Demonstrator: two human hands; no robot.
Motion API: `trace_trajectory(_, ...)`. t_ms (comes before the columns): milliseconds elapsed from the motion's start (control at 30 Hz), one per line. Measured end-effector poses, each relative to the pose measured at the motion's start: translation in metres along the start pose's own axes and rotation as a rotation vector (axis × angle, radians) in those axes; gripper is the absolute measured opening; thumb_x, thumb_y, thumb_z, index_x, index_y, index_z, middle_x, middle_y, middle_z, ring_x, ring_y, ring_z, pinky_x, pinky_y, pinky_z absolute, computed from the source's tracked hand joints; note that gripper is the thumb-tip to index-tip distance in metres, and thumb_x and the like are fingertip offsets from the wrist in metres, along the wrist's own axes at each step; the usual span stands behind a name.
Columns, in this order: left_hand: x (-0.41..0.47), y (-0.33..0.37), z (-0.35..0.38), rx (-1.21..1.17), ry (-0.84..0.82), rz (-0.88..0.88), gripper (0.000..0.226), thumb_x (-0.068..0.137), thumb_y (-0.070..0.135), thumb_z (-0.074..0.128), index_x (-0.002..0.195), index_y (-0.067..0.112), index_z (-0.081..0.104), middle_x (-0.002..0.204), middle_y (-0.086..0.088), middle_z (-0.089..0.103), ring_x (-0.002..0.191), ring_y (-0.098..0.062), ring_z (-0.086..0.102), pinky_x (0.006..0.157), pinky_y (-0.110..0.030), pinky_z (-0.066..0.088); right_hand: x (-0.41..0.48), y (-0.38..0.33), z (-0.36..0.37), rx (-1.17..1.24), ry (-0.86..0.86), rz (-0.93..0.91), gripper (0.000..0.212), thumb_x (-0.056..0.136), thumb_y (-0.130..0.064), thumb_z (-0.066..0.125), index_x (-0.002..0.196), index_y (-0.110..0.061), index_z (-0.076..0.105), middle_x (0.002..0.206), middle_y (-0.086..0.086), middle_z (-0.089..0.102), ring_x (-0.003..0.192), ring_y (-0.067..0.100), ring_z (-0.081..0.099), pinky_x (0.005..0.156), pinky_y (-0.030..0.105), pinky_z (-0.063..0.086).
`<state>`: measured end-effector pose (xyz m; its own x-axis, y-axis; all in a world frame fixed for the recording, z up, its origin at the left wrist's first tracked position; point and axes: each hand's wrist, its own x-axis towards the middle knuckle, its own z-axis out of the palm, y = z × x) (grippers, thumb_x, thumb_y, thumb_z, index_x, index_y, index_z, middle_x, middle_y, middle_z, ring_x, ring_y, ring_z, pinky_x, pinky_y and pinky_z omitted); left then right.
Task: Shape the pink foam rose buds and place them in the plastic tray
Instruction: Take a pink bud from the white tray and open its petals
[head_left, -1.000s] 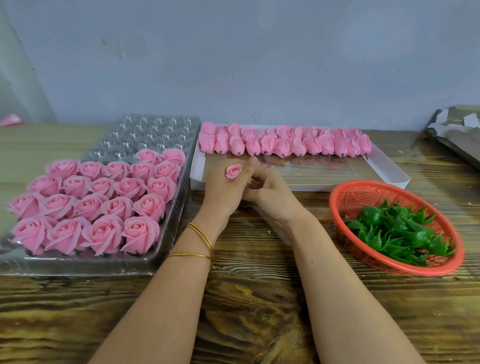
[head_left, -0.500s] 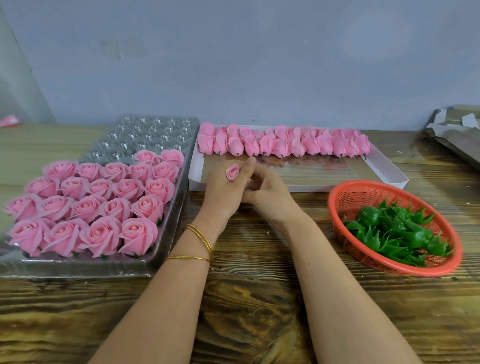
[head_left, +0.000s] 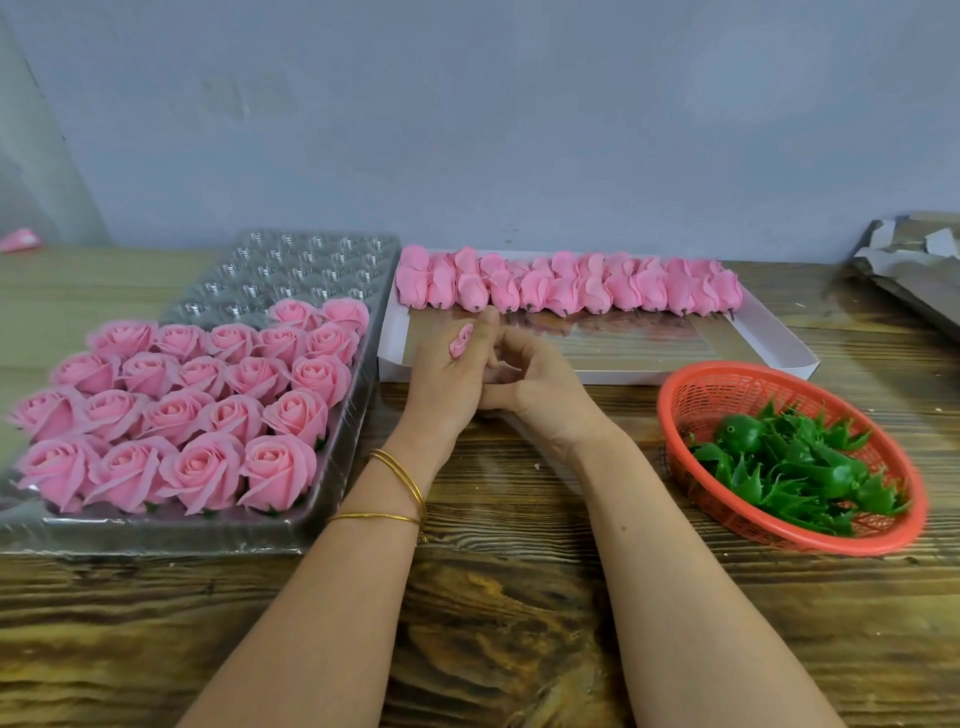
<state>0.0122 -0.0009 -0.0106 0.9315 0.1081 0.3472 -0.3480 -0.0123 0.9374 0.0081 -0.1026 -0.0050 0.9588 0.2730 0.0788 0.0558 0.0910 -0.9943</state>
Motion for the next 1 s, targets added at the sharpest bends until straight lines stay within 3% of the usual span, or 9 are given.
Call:
trace_trajectory(133,0.0010,-0.0017,0.0007,-0.025,0.006,-0.011,0.045,0.098,0.042,0.050,0.061,0.015,0.055,0.052,0.011,0.054,0.055,0.001,0.060,0.055,-0.011,0.046,0.0018,0.0032,0.0002,-0.025,0.027,-0.023,0.042,0.070,0.023,0.066,0.096,-0.009,0.058,0.084,0.008,0.060,0.085,0.026,0.056,0.076,0.038,0.049)
trace_trajectory(200,0.0011,-0.0010,0.0009,-0.014,0.001,-0.010,0.047,0.096,0.042,0.052,0.066,0.006,0.056,0.057,0.007,0.056,0.057,-0.002,0.059,0.055,-0.013,0.046,0.0022,0.0041,-0.0006,-0.031,0.040,-0.021,0.038,0.071,0.023,0.065,0.097,-0.004,0.058,0.082,0.009,0.058,0.082,0.026,0.054,0.076,0.042,0.049)
trace_trajectory(333,-0.0009,0.0037,-0.0004,-0.043,-0.034,0.000,0.032,0.093,0.033,0.062,0.062,0.022,0.061,0.056,0.008,0.060,0.057,-0.005,0.058,0.054,-0.016,0.046,-0.0005,0.0003,-0.0004,-0.040,0.028,-0.014,0.043,0.073,0.023,0.061,0.113,0.008,0.057,0.087,0.019,0.060,0.081,0.026,0.058,0.085,0.056,0.048)
trace_trajectory(467,-0.0017,0.0064,-0.0014,-0.015,-0.026,0.010,0.029,0.090,0.027,0.066,0.062,0.024,0.065,0.053,0.009,0.063,0.053,0.000,0.059,0.053,-0.013,0.047,-0.0041,-0.0028,-0.0017,-0.019,0.003,0.002,0.039,0.080,0.023,0.055,0.114,0.007,0.059,0.103,0.031,0.062,0.099,0.036,0.059,0.099,0.066,0.039)
trace_trajectory(567,-0.0019,0.0073,-0.0007,-0.034,-0.029,0.012,0.038,0.091,0.026,0.066,0.053,0.028,0.064,0.050,0.010,0.061,0.053,0.000,0.059,0.053,-0.013,0.047,-0.0053,-0.0029,-0.0015,-0.020,-0.001,0.002,0.034,0.083,0.022,0.053,0.115,0.011,0.058,0.104,0.031,0.061,0.103,0.041,0.059,0.103,0.064,0.039)
trace_trajectory(667,-0.0011,0.0042,-0.0003,-0.044,0.003,0.022,0.046,0.093,0.032,0.061,0.047,0.028,0.058,0.048,0.011,0.056,0.052,-0.001,0.058,0.054,-0.011,0.045,-0.0041,-0.0026,-0.0012,-0.026,0.003,0.017,0.026,0.083,0.021,0.055,0.109,0.018,0.053,0.092,0.035,0.056,0.095,0.048,0.057,0.089,0.056,0.041)
trace_trajectory(833,0.0015,-0.0017,0.0005,-0.066,0.018,-0.057,0.047,0.090,0.052,0.053,0.051,0.027,0.054,0.052,0.007,0.055,0.061,-0.011,0.065,0.064,-0.024,0.054,-0.0022,-0.0023,0.0000,-0.032,0.001,-0.010,0.040,0.072,0.022,0.065,0.097,-0.009,0.062,0.080,0.006,0.060,0.080,0.024,0.057,0.079,0.040,0.047)
trace_trajectory(900,0.0022,-0.0024,0.0012,-0.080,0.016,-0.078,0.047,0.089,0.054,0.053,0.053,0.023,0.057,0.056,0.004,0.058,0.062,-0.009,0.066,0.062,-0.022,0.055,-0.0008,-0.0009,0.0008,-0.057,0.028,-0.016,0.041,0.072,0.021,0.068,0.099,-0.008,0.060,0.081,0.005,0.060,0.079,0.022,0.057,0.074,0.036,0.049)
trace_trajectory(1000,0.0019,-0.0015,0.0009,-0.063,0.010,-0.070,0.047,0.088,0.054,0.055,0.058,0.018,0.059,0.058,0.002,0.060,0.061,-0.006,0.064,0.059,-0.018,0.050,0.0007,0.0010,0.0003,-0.063,0.046,-0.021,0.038,0.071,0.019,0.068,0.098,-0.007,0.059,0.082,0.009,0.059,0.081,0.025,0.055,0.077,0.043,0.049)
